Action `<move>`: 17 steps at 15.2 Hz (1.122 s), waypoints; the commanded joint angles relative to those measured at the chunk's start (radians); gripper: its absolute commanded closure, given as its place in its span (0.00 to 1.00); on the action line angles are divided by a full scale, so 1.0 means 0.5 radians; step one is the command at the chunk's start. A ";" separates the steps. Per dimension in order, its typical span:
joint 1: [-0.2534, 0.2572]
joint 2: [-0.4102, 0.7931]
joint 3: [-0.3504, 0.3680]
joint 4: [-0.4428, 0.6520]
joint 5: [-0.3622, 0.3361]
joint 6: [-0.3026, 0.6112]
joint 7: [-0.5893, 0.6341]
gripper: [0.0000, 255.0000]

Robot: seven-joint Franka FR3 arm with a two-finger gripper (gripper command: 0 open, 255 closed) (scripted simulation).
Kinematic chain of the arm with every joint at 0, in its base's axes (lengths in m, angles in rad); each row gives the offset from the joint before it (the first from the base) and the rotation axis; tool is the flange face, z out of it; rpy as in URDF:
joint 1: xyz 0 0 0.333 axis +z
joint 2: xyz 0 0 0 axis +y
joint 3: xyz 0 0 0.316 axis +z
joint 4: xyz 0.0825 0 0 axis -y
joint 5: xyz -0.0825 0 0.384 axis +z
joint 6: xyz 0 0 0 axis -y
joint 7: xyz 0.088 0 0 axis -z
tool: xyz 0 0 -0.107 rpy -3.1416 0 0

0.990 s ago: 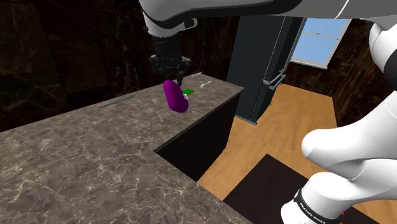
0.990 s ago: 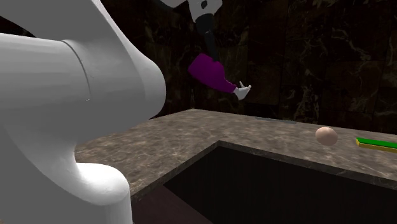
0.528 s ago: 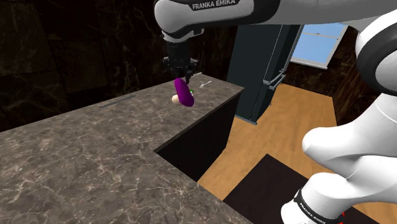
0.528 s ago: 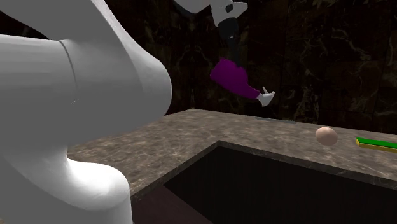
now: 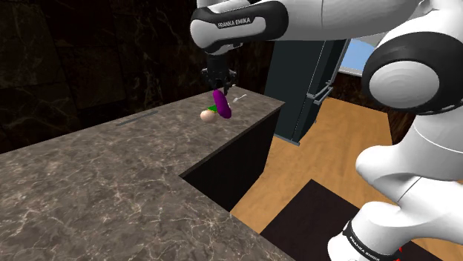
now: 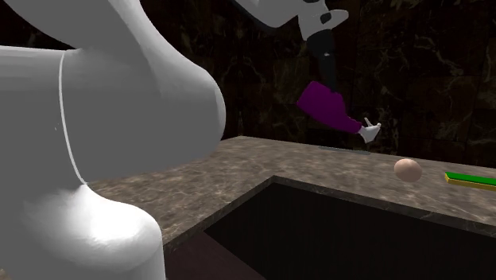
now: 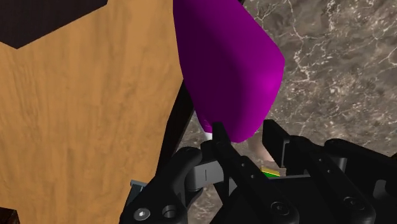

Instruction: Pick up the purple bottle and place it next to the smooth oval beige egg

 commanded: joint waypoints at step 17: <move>-1.513 -0.716 0.582 0.877 0.545 0.052 -0.678 1.00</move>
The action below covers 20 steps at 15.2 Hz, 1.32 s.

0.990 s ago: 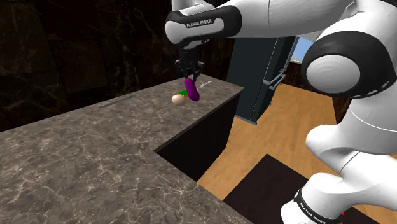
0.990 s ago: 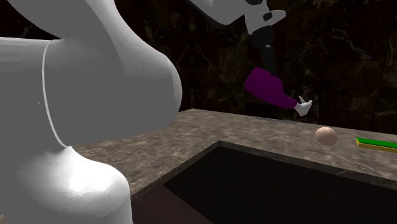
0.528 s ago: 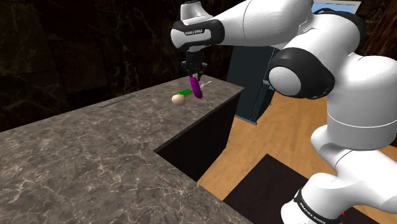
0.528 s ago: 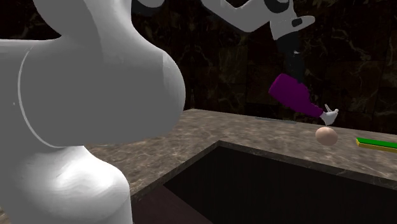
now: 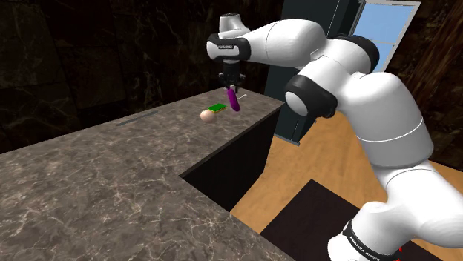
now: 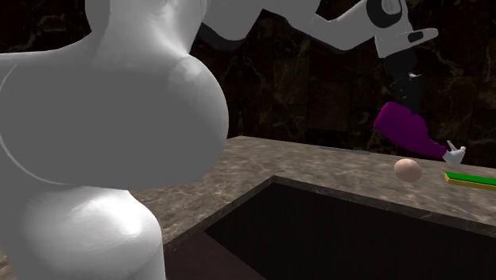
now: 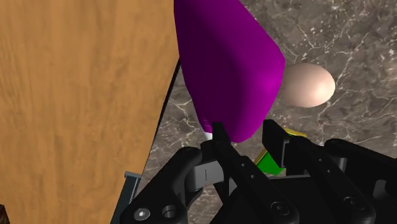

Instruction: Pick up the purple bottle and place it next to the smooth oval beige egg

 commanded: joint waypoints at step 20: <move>-0.217 -0.741 -0.406 0.335 0.848 -0.005 -0.314 1.00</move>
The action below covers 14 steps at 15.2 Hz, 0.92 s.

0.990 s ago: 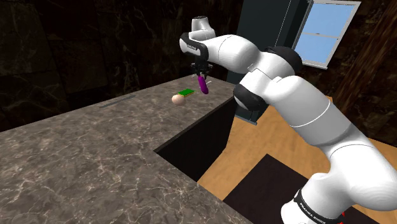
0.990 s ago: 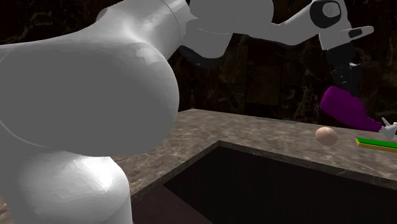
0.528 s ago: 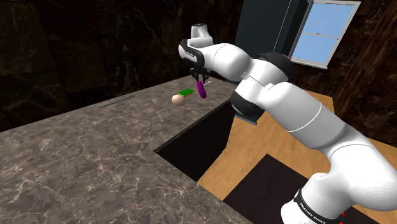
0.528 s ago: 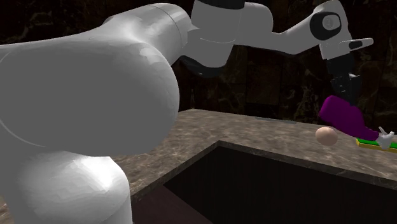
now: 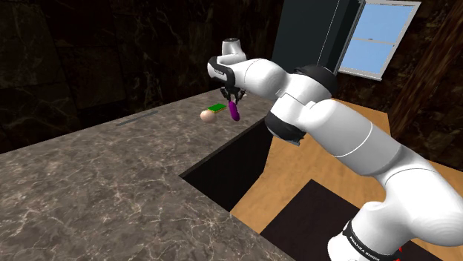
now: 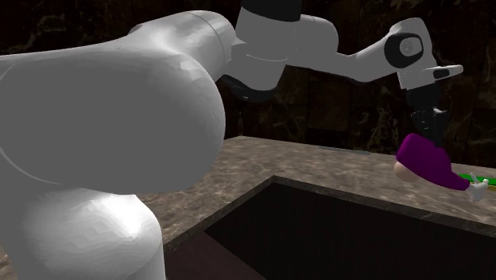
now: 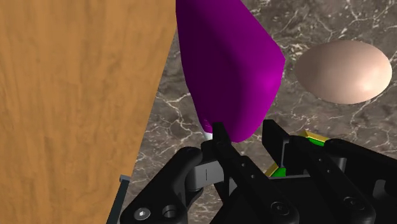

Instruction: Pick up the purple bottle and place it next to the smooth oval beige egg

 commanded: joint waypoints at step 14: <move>0.040 -0.129 0.079 -0.147 0.083 0.216 -0.017 1.00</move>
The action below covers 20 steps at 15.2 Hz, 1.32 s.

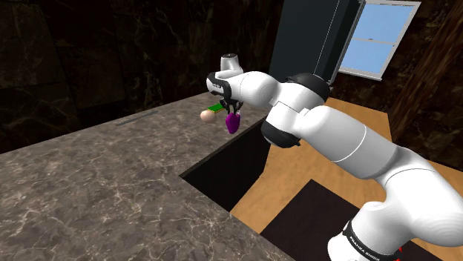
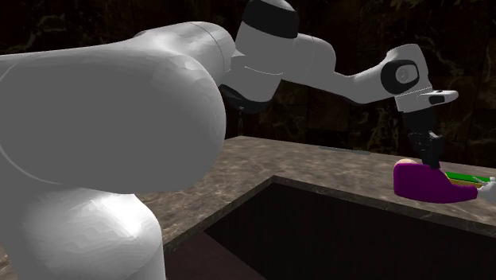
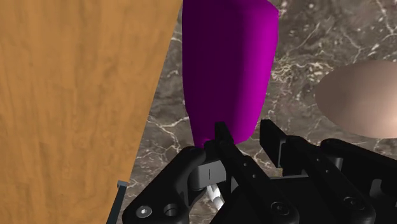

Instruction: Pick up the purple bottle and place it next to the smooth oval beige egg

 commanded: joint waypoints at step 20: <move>0.084 0.124 -0.084 -0.019 -0.064 -0.126 0.017 0.00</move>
